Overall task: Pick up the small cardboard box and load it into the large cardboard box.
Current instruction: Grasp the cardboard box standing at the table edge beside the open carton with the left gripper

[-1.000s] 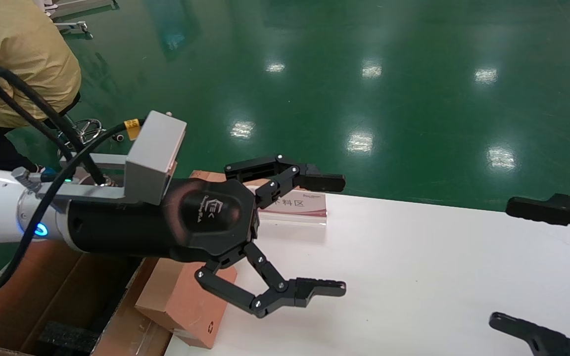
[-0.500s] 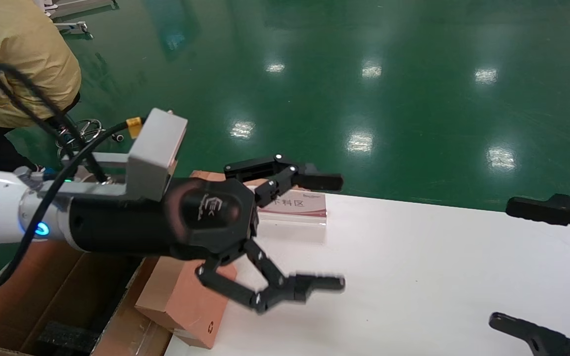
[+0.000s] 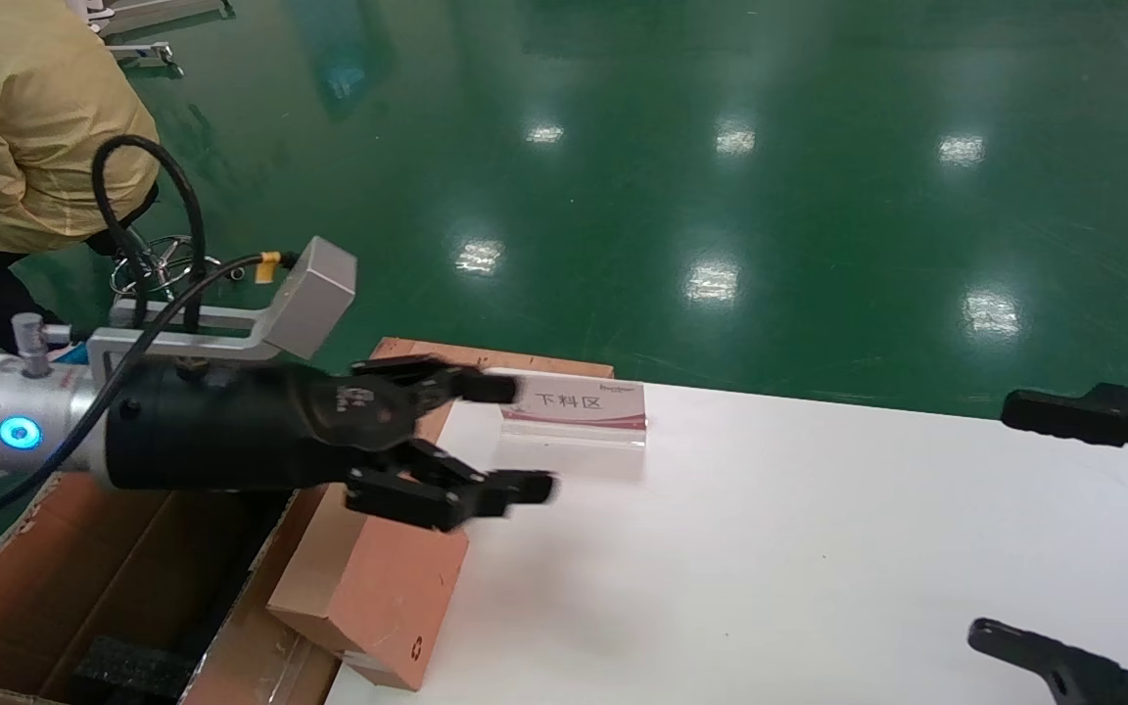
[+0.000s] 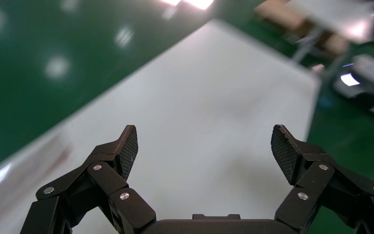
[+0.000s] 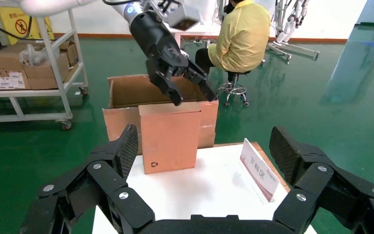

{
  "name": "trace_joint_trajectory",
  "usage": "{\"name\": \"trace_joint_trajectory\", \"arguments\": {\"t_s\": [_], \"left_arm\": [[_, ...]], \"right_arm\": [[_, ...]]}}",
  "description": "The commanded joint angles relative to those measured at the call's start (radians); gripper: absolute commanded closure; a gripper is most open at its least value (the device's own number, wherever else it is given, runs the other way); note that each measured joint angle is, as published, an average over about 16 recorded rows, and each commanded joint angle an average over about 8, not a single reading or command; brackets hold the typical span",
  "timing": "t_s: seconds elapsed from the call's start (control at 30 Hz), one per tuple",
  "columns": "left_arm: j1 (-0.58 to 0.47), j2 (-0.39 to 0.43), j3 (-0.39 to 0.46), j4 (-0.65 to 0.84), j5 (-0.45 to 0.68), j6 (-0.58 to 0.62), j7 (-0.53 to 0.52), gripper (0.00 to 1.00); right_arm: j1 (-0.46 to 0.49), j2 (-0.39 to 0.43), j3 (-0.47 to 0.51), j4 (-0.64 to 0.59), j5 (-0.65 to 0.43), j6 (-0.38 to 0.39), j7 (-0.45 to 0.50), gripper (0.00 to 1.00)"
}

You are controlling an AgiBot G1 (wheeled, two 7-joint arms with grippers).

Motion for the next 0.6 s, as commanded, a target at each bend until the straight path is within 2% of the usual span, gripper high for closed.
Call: {"name": "trace_joint_trajectory", "arguments": {"t_s": [0.03,0.33,0.6], "left_arm": [[-0.022,-0.030,0.023,-0.009,0.049,-0.010,-0.083,0.00],[-0.253,-0.009,0.101,-0.007,0.223,0.118,-0.382,0.00],[-0.402,0.010,0.181,-0.006,0.356,0.201,-0.643,0.00]], "right_arm": [[0.000,0.000,0.000,0.000,0.000,0.000,0.000,0.00],[0.000,0.000,-0.001,0.000,0.001,0.000,0.000,0.00],[0.000,0.001,-0.001,0.000,0.001,0.001,-0.001,0.00]]}}
